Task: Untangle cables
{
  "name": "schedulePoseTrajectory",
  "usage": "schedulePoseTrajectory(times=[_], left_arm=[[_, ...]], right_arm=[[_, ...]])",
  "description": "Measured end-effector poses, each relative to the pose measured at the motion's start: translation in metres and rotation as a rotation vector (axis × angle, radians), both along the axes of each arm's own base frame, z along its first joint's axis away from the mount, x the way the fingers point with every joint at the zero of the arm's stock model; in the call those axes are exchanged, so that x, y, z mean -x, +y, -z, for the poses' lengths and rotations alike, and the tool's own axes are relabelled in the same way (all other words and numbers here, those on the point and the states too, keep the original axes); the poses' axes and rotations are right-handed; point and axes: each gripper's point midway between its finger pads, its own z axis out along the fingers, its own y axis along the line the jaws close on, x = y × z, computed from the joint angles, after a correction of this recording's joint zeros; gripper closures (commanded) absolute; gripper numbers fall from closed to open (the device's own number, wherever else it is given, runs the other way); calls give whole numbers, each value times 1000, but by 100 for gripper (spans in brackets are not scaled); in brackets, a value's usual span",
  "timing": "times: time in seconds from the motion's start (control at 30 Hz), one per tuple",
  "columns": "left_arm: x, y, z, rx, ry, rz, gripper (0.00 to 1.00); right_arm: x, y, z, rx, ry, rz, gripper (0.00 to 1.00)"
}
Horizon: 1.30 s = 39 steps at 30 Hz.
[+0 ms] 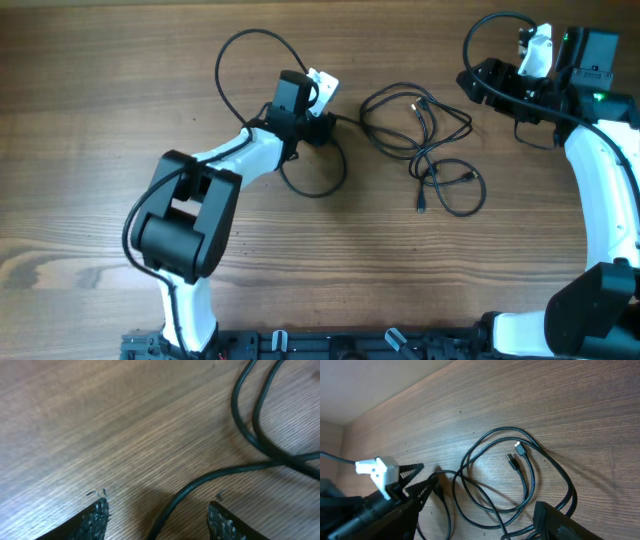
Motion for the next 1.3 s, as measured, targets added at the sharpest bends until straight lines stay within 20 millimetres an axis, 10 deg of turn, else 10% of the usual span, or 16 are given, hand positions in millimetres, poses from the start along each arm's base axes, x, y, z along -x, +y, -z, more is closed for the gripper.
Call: schedulePoseTrajectory(times=[0.23,0.53,0.83,1.13,1.3], left_arm=[[1,0,13,-11,14,5,45],[9,1,23,-27,73,17,96],[33,20,19,3,234,-129,96],[63,44,-141,124,63,-215,96],[75,52,-192,187,-29,-238,96]], right_arm=[[0,0,0,1,3,1,24],[2,-1,3,7,16,7,24],[2,-1,3,7,16,7,24],[2,3,0,-7,5,-13,24],[3,31,-4,-9,-32,-117,24]])
